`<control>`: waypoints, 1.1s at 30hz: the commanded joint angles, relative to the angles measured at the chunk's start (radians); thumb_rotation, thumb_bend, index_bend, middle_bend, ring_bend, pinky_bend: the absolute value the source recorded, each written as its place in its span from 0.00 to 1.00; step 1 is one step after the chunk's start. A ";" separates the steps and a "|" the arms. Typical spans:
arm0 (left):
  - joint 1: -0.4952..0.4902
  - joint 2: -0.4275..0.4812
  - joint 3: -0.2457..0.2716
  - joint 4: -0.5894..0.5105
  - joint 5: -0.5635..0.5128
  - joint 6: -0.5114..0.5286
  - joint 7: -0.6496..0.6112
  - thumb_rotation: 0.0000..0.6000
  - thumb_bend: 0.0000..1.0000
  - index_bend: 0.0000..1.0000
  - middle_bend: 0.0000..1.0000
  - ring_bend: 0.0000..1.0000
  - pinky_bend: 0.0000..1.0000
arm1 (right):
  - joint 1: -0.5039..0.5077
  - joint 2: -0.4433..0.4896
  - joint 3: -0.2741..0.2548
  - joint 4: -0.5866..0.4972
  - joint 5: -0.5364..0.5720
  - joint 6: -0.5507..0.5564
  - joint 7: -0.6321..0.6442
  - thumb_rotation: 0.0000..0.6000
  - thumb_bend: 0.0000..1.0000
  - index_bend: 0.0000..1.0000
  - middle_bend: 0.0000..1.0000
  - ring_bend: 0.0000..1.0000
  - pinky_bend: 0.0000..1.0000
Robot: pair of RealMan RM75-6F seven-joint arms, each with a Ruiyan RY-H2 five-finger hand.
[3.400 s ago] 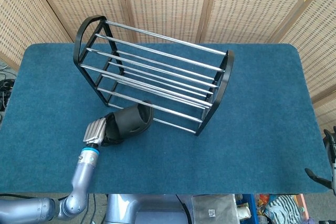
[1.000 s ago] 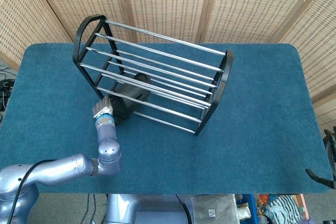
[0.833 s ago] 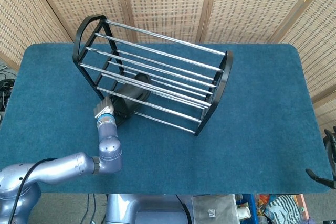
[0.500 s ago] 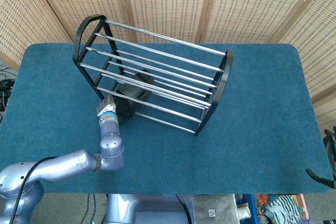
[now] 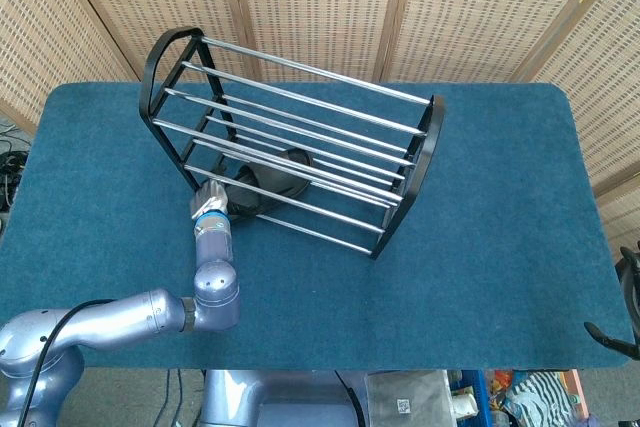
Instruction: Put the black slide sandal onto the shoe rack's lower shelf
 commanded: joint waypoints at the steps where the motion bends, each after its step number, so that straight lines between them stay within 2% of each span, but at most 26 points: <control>1: 0.010 0.004 0.011 -0.021 0.013 -0.013 -0.014 1.00 0.30 0.00 0.00 0.00 0.00 | 0.000 0.001 -0.001 -0.001 -0.001 0.001 0.000 1.00 0.00 0.00 0.00 0.00 0.00; 10: 0.049 0.045 0.060 -0.095 0.043 -0.047 -0.005 1.00 0.30 0.00 0.00 0.00 0.00 | -0.004 0.003 -0.005 -0.003 -0.008 0.006 0.000 1.00 0.00 0.00 0.00 0.00 0.00; 18: 0.132 0.141 0.123 -0.197 0.031 -0.156 0.025 1.00 0.30 0.00 0.00 0.00 0.00 | -0.009 0.006 -0.009 -0.007 -0.016 0.014 0.001 1.00 0.00 0.00 0.00 0.00 0.00; 27: 0.259 0.317 0.222 -0.335 0.097 -0.363 -0.017 1.00 0.30 0.00 0.00 0.00 0.00 | -0.013 0.005 -0.010 -0.009 -0.021 0.023 -0.004 1.00 0.00 0.00 0.00 0.00 0.00; 30: 0.304 0.386 0.263 -0.381 0.157 -0.448 -0.042 1.00 0.30 0.00 0.00 0.00 0.00 | -0.013 0.004 -0.010 -0.009 -0.022 0.024 -0.006 1.00 0.00 0.00 0.00 0.00 0.00; 33: 0.376 0.467 0.295 -0.420 0.273 -0.590 -0.112 1.00 0.30 0.00 0.00 0.00 0.00 | -0.014 0.004 -0.011 -0.010 -0.023 0.025 -0.010 1.00 0.00 0.00 0.00 0.00 0.00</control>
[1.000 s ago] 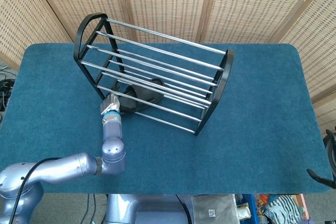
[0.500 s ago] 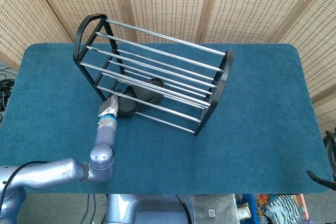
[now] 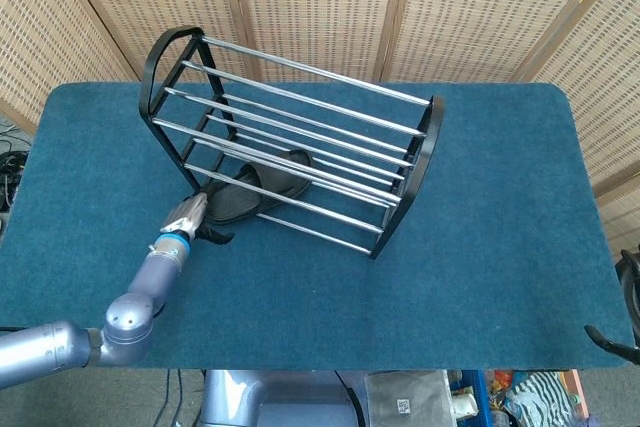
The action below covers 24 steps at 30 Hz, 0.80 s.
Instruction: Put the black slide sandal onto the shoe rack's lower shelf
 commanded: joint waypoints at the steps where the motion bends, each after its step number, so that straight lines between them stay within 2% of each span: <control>1: 0.110 0.120 0.056 -0.063 0.172 -0.195 -0.103 1.00 0.30 0.00 0.00 0.00 0.00 | 0.000 -0.001 0.000 0.000 -0.001 0.000 -0.003 1.00 0.00 0.00 0.00 0.00 0.00; 4: 0.184 0.192 0.076 -0.072 0.342 -0.326 -0.172 1.00 0.30 0.00 0.00 0.00 0.00 | 0.000 -0.002 -0.001 -0.002 -0.001 0.001 -0.009 1.00 0.00 0.00 0.00 0.00 0.00; 7: 0.253 0.249 0.075 -0.073 0.505 -0.417 -0.239 1.00 0.30 0.00 0.00 0.00 0.00 | -0.001 -0.004 -0.001 -0.004 -0.002 0.003 -0.014 1.00 0.00 0.00 0.00 0.00 0.00; 12: 0.396 0.324 0.031 -0.045 0.812 -0.559 -0.377 1.00 0.30 0.00 0.00 0.00 0.00 | -0.002 -0.006 -0.003 -0.008 -0.007 0.007 -0.023 1.00 0.00 0.00 0.00 0.00 0.00; 15: 0.475 0.348 0.009 -0.039 0.951 -0.580 -0.435 1.00 0.23 0.00 0.00 0.00 0.00 | -0.004 -0.006 -0.004 -0.010 -0.009 0.009 -0.027 1.00 0.00 0.00 0.00 0.00 0.00; 17: 0.551 0.357 -0.009 -0.042 1.078 -0.558 -0.493 1.00 0.18 0.00 0.00 0.00 0.00 | -0.004 -0.007 -0.005 -0.012 -0.011 0.011 -0.032 1.00 0.00 0.00 0.00 0.00 0.00; 20: 0.650 0.354 -0.012 -0.037 1.264 -0.457 -0.589 1.00 0.13 0.00 0.00 0.00 0.00 | -0.006 -0.009 -0.007 -0.014 -0.016 0.014 -0.038 1.00 0.00 0.00 0.00 0.00 0.00; 22: 0.723 0.333 0.015 -0.012 1.436 -0.289 -0.687 1.00 0.12 0.00 0.00 0.00 0.00 | -0.006 -0.011 -0.008 -0.016 -0.022 0.018 -0.045 1.00 0.00 0.00 0.00 0.00 0.00; 24: 0.765 0.315 0.053 0.030 1.561 -0.142 -0.781 1.00 0.12 0.00 0.00 0.00 0.00 | -0.007 -0.013 -0.009 -0.016 -0.026 0.020 -0.049 1.00 0.00 0.00 0.00 0.00 0.00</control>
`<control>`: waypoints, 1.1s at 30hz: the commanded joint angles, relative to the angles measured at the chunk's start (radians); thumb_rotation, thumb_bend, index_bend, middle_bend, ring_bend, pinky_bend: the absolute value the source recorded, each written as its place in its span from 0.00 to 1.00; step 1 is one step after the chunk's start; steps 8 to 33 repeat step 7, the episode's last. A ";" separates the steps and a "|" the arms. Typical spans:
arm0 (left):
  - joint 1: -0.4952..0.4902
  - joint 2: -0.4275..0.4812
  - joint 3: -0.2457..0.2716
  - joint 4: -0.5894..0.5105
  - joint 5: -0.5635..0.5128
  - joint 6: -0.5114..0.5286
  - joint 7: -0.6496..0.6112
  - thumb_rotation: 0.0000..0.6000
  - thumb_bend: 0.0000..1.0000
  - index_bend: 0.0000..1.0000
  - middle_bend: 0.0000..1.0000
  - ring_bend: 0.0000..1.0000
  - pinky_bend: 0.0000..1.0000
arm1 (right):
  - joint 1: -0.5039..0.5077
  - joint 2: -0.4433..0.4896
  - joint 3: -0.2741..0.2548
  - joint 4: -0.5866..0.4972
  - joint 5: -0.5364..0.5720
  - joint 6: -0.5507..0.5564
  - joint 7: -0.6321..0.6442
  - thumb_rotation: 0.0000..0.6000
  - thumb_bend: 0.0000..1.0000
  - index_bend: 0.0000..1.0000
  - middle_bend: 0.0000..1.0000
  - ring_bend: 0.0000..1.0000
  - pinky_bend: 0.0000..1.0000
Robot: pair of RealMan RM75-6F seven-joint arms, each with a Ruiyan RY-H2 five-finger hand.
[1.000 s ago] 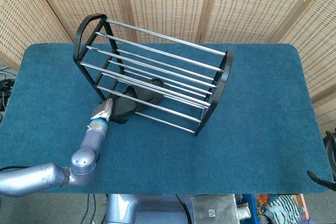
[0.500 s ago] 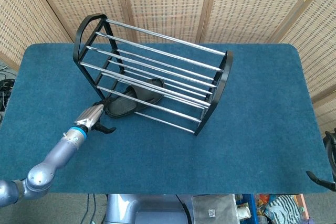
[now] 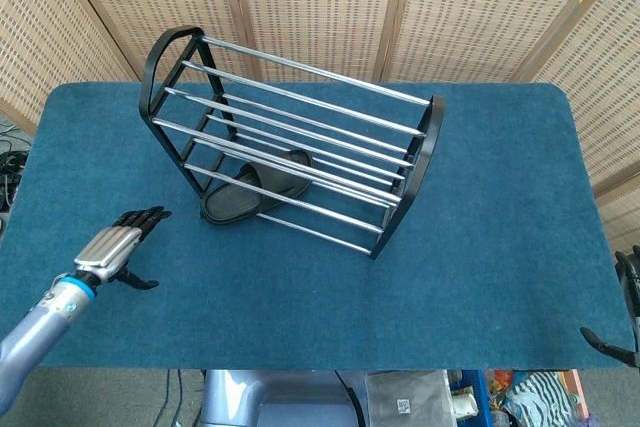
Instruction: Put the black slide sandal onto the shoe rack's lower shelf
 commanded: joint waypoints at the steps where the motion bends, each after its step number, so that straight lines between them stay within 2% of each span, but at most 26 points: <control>1: 0.198 -0.018 0.064 0.094 0.385 0.387 -0.294 1.00 0.12 0.00 0.00 0.00 0.00 | -0.001 -0.003 -0.002 -0.001 -0.006 0.004 -0.006 1.00 0.00 0.00 0.00 0.00 0.00; 4: 0.235 -0.043 0.112 0.156 0.458 0.562 -0.352 1.00 0.12 0.00 0.00 0.00 0.00 | -0.002 -0.006 -0.003 0.000 -0.013 0.009 -0.013 1.00 0.00 0.00 0.00 0.00 0.00; 7: 0.268 -0.061 0.141 0.161 0.472 0.673 -0.291 1.00 0.12 0.00 0.00 0.00 0.00 | -0.004 -0.008 -0.005 0.003 -0.023 0.015 -0.016 1.00 0.00 0.00 0.00 0.00 0.00; 33: 0.268 -0.061 0.141 0.161 0.472 0.673 -0.291 1.00 0.12 0.00 0.00 0.00 0.00 | -0.004 -0.008 -0.005 0.003 -0.023 0.015 -0.016 1.00 0.00 0.00 0.00 0.00 0.00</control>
